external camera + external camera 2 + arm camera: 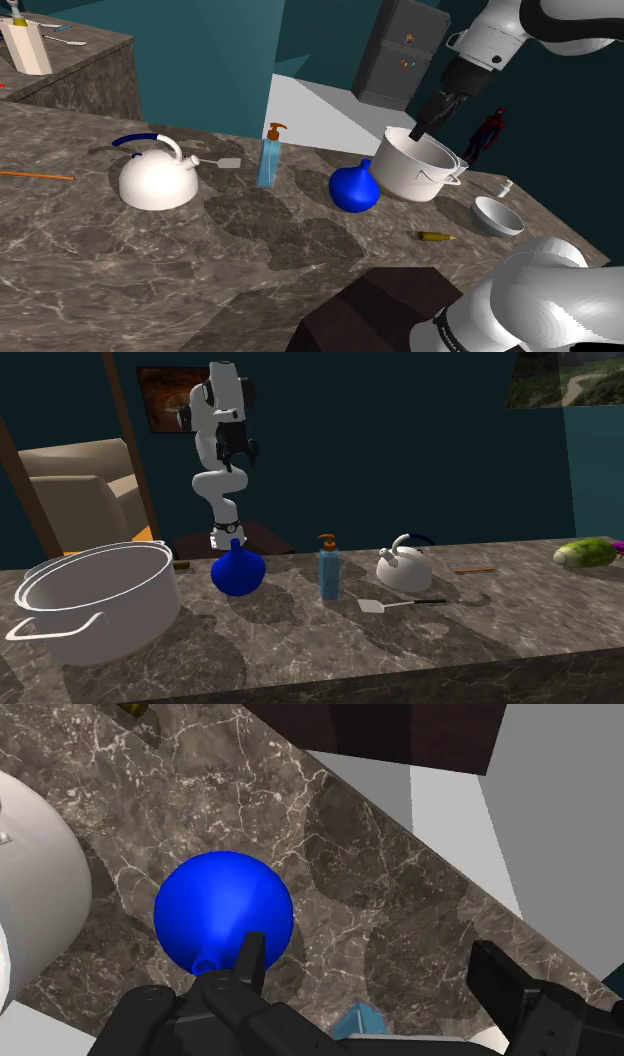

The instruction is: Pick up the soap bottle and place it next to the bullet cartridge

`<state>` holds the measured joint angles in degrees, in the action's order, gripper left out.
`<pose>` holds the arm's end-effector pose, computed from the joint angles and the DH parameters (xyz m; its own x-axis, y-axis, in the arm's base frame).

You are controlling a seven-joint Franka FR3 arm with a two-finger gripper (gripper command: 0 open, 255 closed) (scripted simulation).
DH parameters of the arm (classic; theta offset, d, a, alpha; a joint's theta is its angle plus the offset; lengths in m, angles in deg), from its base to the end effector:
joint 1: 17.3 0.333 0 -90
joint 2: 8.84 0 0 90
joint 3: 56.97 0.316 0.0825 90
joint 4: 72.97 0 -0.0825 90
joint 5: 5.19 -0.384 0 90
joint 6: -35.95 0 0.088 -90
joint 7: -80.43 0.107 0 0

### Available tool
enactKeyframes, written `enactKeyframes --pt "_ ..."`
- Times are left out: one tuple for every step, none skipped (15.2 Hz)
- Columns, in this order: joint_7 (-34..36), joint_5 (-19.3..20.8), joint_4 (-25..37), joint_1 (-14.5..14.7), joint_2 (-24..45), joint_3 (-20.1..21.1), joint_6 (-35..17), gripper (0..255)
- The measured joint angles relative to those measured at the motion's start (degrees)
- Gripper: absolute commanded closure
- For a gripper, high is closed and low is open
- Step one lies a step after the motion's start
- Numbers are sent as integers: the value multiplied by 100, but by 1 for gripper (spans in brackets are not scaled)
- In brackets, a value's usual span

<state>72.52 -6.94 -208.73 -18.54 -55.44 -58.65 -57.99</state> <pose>0.3061 -0.0154 0.5989 0.9917 0.0922 0.0894 0.0961 -0.9946 -0.0399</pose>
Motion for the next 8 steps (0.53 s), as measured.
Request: enactKeyframes --pt "0 0 0 0 0 0 0 0" --pt "72 -16 -31 -8 49 42 -86 0" --pt "213 -57 -82 -11 120 136 -219 0" --pt "368 -96 -92 -20 230 231 -355 0" --pt "558 -147 -124 -22 339 357 -514 0" --pt "732 -178 -74 -36 502 461 -648 0" --pt "917 -213 -92 -48 688 579 -861 0" --pt "1085 -230 -72 -70 830 672 -1004 0"
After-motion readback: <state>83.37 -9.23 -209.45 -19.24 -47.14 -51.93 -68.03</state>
